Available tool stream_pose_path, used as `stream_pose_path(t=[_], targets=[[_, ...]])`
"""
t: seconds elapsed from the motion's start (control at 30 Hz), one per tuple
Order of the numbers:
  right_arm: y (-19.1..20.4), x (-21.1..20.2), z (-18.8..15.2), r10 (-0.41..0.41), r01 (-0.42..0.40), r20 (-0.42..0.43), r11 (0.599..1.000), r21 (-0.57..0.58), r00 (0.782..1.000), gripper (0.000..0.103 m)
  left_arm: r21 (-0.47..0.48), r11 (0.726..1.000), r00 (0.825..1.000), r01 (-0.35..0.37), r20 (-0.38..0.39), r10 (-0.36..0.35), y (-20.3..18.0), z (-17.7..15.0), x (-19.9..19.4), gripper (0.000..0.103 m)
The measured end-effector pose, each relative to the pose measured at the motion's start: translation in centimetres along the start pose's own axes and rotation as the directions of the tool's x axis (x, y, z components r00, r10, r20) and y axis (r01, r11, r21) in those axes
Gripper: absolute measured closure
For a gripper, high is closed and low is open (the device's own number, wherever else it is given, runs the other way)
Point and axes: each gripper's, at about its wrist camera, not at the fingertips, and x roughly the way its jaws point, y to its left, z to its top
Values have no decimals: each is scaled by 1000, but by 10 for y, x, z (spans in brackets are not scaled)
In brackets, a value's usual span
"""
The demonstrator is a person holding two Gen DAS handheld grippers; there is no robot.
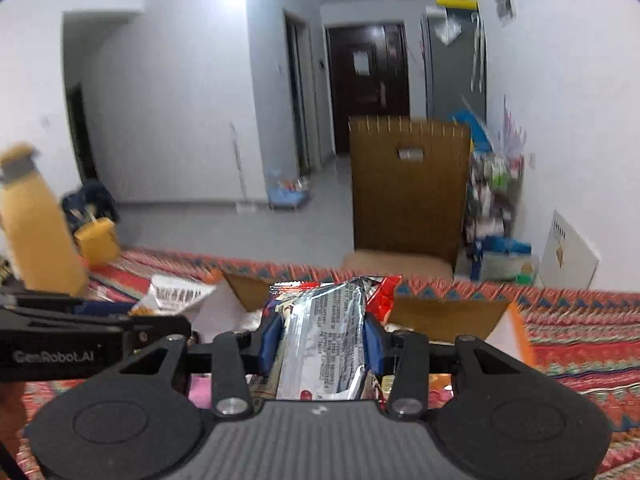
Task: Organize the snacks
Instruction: 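Carry both packets into the orange box and open both tools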
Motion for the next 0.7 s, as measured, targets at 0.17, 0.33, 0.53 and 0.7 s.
stream_pose_path(t=[0.17, 0.33, 0.53, 0.7], targets=[[-5, 58, -6, -17, 22, -106, 998, 52, 994, 41, -18, 1000, 999, 1, -43, -1, 12, 3, 43, 59], [-12, 37, -13, -35, 38, -59, 998, 52, 998, 21, -31, 1000, 999, 5, -52, -6, 21, 4, 62, 59], [-36, -6, 0, -86, 86, 16, 996, 20, 996, 18, 12, 1000, 999, 9, -47, -9, 15, -3, 62, 45], [-46, -44, 19, -107, 107, 62, 994, 6, 992, 17, 25, 1000, 1000, 14, -8, -14, 7, 10, 19, 42]])
